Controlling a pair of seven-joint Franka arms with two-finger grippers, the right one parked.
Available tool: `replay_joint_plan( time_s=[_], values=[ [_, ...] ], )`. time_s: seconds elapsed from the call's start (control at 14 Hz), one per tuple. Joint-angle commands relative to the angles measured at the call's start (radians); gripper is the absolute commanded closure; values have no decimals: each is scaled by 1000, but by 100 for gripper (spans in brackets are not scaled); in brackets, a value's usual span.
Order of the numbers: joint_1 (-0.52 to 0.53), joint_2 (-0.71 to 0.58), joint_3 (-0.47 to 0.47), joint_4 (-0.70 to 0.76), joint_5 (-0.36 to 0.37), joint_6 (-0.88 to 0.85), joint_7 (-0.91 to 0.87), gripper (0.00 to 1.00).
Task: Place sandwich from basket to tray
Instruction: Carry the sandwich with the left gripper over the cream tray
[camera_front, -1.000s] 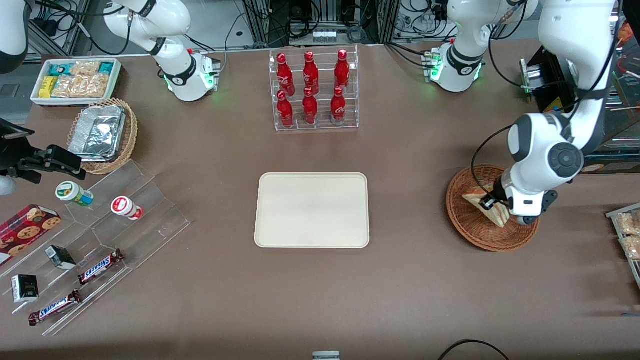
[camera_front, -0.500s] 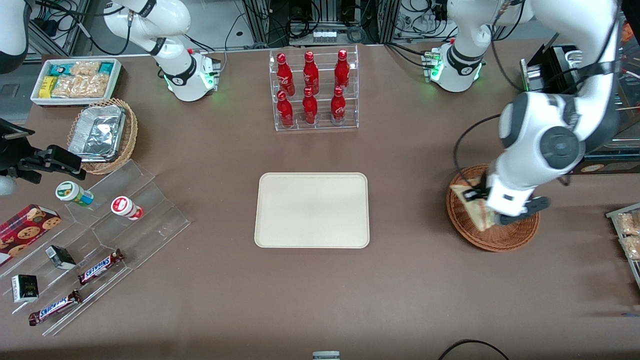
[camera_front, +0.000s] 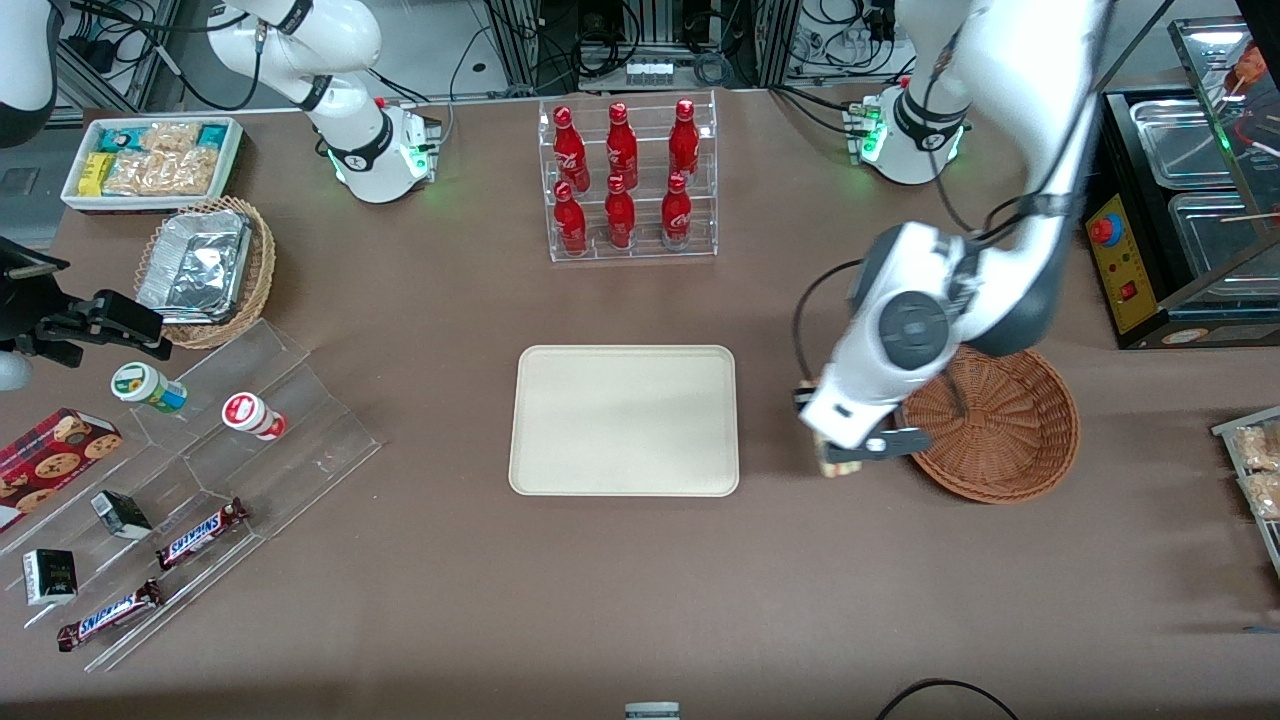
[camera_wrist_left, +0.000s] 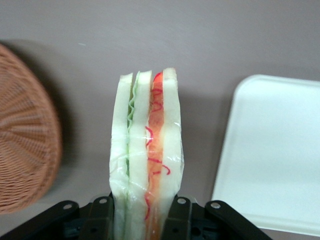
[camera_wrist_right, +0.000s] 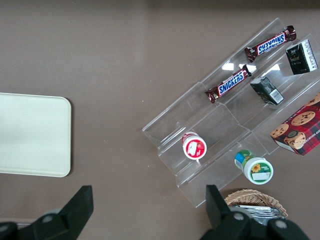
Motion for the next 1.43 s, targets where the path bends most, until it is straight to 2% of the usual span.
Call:
replay_joint_plan(
  time_s=[0.0, 0.5, 0.93, 1.07, 1.21, 1.36],
  values=[
    [-99, 109, 17, 111, -4, -7, 5, 67],
    [-249, 230, 17, 137, -1, 150, -142, 67],
    [-266, 270, 17, 137, -4, 195, -139, 64],
    [-266, 273, 17, 139, 4, 203, -128, 54],
    [-262, 265, 17, 140, 1, 203, -120, 29],
    [-259, 243, 18, 142, -2, 198, -125, 19]
  ],
)
